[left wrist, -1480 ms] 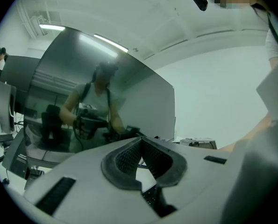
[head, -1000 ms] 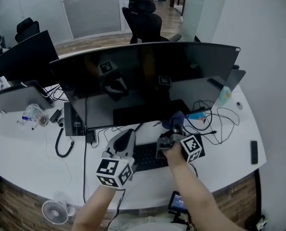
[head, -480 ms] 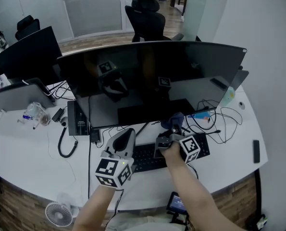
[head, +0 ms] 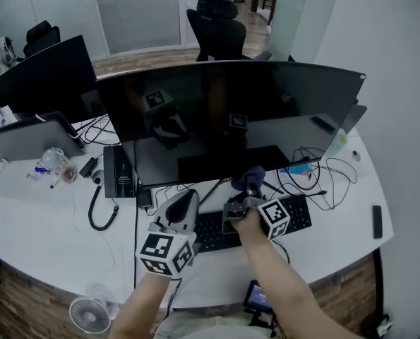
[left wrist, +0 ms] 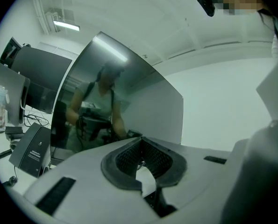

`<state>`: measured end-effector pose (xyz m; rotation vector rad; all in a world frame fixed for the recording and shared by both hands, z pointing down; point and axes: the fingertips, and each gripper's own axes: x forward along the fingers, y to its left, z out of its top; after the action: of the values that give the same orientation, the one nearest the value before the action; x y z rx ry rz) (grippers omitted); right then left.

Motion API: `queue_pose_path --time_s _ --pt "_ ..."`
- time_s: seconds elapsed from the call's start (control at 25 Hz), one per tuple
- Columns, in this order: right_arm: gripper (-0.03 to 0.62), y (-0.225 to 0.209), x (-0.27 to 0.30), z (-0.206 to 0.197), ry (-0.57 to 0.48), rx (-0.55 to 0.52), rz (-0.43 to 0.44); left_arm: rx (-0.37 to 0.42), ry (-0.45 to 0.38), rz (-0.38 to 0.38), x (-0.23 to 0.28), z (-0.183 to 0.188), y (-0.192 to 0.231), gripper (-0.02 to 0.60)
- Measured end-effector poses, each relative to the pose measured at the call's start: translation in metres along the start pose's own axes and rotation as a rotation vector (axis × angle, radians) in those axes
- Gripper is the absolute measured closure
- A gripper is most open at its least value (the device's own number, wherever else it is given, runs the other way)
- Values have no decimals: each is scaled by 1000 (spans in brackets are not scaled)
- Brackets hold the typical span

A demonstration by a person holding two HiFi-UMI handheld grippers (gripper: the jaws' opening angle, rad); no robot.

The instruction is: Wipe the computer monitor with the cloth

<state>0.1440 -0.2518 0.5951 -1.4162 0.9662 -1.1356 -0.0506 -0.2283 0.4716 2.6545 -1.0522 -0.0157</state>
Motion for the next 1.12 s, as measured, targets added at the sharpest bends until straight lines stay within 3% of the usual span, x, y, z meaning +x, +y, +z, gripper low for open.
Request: queue_pose_path --time_s 1.12 --pt "468 -1 -6 -79 129 -55 -7 -44 -10 53 -38 -3 42 574"
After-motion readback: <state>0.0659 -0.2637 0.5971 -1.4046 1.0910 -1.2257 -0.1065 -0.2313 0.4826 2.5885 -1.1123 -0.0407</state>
